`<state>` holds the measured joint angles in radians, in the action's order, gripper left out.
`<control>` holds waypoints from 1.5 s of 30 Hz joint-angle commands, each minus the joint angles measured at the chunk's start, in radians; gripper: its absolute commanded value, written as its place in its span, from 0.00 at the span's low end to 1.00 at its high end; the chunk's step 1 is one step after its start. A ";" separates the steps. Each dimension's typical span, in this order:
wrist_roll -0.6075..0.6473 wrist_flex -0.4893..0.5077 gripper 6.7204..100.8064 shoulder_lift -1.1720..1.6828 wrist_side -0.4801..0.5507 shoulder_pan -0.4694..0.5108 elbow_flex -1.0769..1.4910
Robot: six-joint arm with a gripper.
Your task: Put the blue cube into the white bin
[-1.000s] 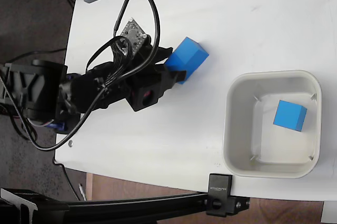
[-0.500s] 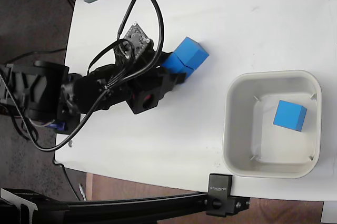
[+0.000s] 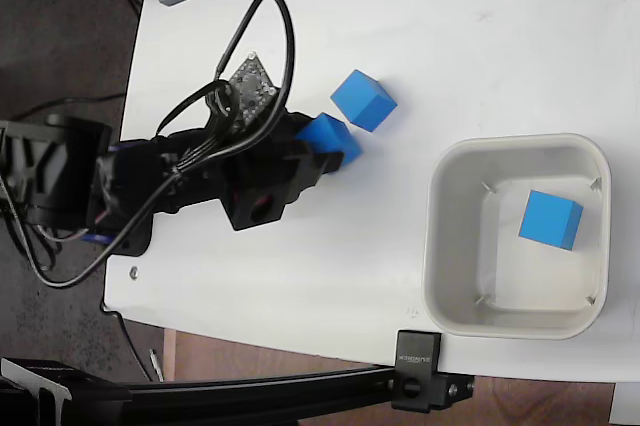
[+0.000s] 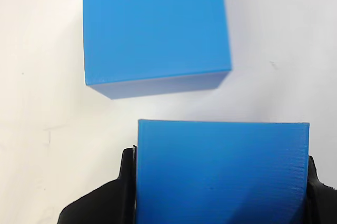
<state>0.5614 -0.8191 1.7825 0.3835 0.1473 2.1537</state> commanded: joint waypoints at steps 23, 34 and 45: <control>-0.436 0.617 0.48 -0.153 -0.232 0.054 -0.328; -0.425 0.578 0.80 -0.416 -0.206 0.048 -0.597; -0.362 0.405 0.99 -0.215 -0.189 0.048 -0.499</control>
<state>0.1963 -0.4126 1.4067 0.1749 0.1933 1.6322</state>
